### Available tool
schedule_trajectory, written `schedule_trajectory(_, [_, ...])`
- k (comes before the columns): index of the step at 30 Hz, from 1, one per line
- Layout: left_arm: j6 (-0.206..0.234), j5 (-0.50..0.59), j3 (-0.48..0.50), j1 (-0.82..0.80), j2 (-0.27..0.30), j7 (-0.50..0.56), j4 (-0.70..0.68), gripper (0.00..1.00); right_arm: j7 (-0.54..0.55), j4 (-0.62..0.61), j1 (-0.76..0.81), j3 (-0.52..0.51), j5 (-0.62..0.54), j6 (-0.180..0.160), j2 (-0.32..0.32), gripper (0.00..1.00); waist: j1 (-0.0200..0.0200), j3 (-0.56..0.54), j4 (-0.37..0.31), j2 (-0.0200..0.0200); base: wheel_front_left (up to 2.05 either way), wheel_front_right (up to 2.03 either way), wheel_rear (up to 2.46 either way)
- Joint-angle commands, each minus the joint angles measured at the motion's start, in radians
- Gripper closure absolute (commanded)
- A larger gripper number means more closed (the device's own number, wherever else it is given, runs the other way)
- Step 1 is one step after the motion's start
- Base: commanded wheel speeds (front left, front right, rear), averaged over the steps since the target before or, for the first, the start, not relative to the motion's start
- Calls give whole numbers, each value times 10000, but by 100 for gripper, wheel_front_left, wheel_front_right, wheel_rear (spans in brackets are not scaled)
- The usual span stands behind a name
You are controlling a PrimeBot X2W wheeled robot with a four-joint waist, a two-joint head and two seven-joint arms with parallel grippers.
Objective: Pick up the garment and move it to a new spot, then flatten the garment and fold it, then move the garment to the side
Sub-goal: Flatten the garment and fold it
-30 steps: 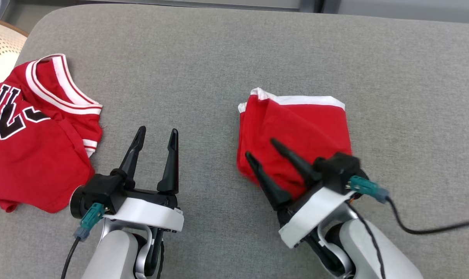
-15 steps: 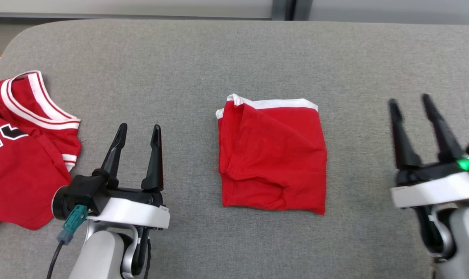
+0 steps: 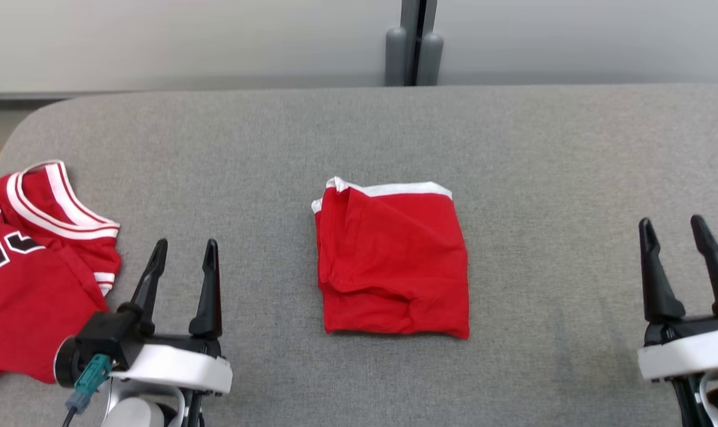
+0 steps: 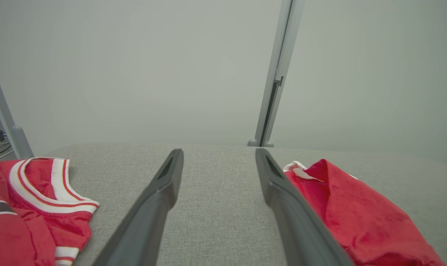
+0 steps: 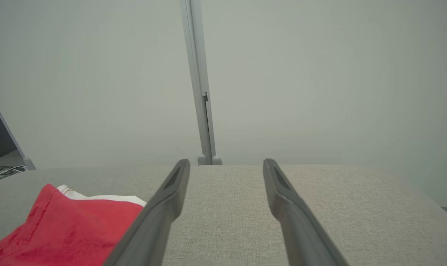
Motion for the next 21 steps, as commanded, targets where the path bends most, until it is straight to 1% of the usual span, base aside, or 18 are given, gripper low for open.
schedule_trajectory(1, [-39,-68,47,264,106,48,-21,0,116,-104,285,-8,-66,-4,31,0,0,-442,-134,0,0,0,0])
schedule_trajectory(6, [-34,-177,71,854,296,277,-178,0,304,-212,916,27,-46,-4,95,0,0,-1021,-225,0,0,0,0])
schedule_trajectory(11, [22,-246,71,1320,434,473,-437,0,489,-399,1385,-104,12,-4,259,0,0,-1360,-267,0,0,0,0])
schedule_trajectory(21, [173,-288,-23,1649,517,713,-733,0,715,-491,1718,-312,-4,-4,420,0,0,-1561,-247,0,0,0,0])
